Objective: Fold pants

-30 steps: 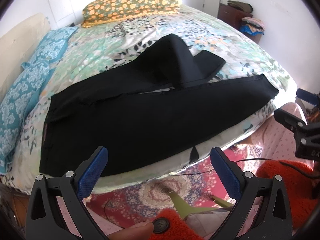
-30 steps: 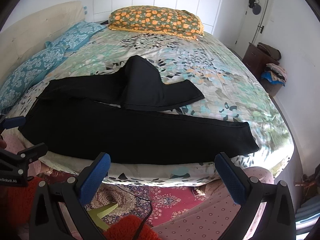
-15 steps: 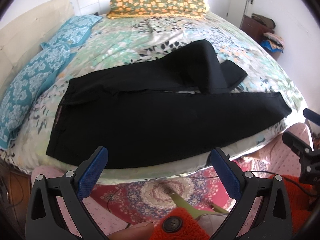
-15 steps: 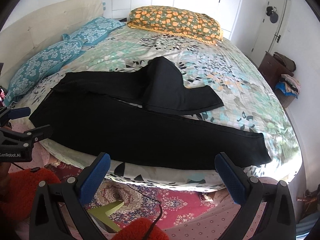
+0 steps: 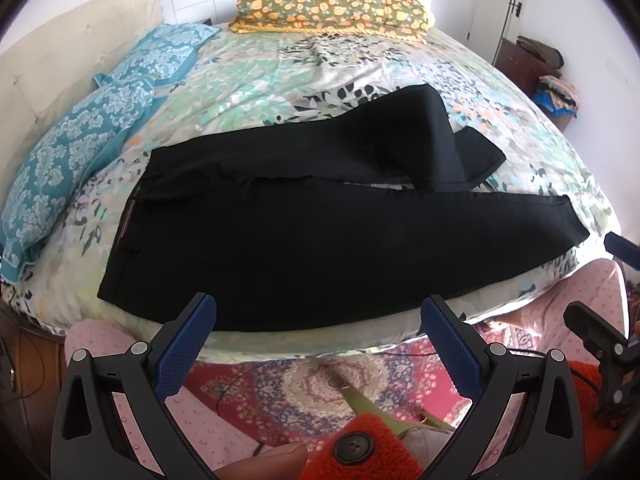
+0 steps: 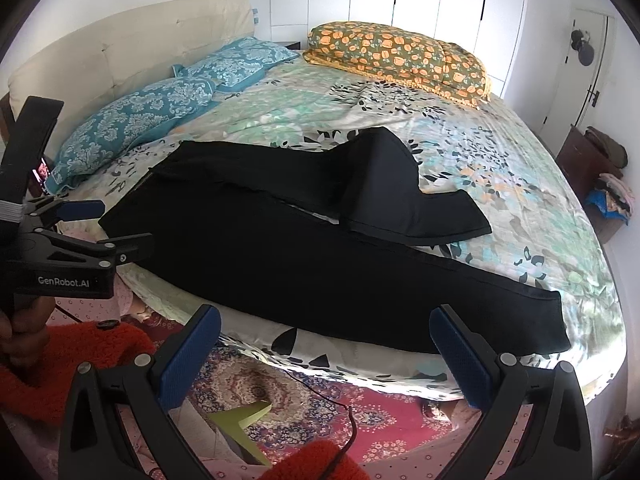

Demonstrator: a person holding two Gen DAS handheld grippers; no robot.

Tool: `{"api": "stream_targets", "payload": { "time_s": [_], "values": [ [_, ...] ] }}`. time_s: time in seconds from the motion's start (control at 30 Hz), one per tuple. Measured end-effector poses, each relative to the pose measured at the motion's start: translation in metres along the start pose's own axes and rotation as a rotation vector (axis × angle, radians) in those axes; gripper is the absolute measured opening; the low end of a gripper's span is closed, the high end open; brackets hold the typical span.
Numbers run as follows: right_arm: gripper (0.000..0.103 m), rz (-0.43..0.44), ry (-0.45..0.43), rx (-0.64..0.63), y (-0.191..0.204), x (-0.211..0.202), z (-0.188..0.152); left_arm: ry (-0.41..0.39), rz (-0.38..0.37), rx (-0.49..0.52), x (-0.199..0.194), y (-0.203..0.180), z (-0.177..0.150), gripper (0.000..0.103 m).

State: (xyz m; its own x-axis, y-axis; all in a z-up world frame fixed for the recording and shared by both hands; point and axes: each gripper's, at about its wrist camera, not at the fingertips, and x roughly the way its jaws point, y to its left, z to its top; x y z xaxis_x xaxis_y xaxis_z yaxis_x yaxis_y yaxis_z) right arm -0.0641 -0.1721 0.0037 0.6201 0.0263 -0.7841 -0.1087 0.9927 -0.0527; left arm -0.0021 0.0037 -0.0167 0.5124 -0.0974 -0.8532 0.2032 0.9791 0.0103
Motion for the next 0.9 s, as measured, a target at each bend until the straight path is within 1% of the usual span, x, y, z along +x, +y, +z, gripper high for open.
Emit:
{"api": "stream_targets", "payload": {
  "time_s": [0.23, 0.5, 0.9],
  "values": [
    [0.103, 0.022, -0.004, 0.031, -0.007, -0.002, -0.001, 0.015, 0.040, -0.024, 0.000, 0.004, -0.002, 0.102],
    [0.103, 0.081, -0.010, -0.011, 0.005, -0.001, -0.001, 0.018, 0.079, -0.028, 0.000, 0.006, -0.003, 0.102],
    [0.103, 0.095, -0.002, 0.001, 0.002, 0.002, -0.003, 0.029, 0.094, -0.015, 0.002, 0.003, -0.002, 0.102]
  ]
}}
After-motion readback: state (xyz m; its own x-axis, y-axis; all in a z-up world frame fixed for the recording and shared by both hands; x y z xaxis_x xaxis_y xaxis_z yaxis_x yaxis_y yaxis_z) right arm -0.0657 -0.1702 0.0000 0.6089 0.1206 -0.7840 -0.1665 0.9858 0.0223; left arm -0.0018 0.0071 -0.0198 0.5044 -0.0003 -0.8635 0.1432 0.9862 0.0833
